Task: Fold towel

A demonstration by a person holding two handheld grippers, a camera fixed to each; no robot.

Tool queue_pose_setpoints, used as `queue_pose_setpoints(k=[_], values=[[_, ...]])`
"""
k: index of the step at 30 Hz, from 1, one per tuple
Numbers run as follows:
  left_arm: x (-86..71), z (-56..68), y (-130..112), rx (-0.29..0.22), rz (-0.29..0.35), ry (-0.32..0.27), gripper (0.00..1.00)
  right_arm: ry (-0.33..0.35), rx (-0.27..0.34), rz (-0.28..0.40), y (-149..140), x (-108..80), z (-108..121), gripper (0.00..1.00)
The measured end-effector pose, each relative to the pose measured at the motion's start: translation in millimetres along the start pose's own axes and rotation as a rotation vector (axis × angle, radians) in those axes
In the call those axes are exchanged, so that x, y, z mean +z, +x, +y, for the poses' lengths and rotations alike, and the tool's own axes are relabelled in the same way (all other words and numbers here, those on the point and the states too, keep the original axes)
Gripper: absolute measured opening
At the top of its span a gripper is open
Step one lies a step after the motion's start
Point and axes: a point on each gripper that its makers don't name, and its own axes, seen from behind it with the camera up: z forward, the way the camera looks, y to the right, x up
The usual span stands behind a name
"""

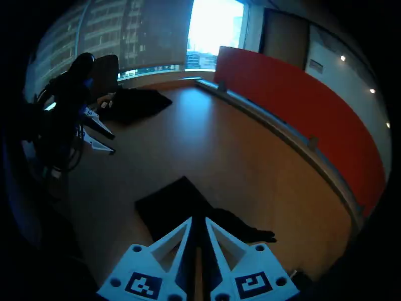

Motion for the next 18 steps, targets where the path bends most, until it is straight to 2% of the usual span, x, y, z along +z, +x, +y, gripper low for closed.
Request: queue_pose_setpoints(k=[9, 18], values=[[-9.4, -13.8, -1, -0.015, 0.011, 0.014, 0.77, 0.084, -0.044, -0.003, 13, 32.7, -39, 0.04], [-19.4, -30.9, -10, -0.036, 0.009, 0.038, 0.77, 0.179, -0.05, -0.039, 6, 71.4, -80, 0.05]])
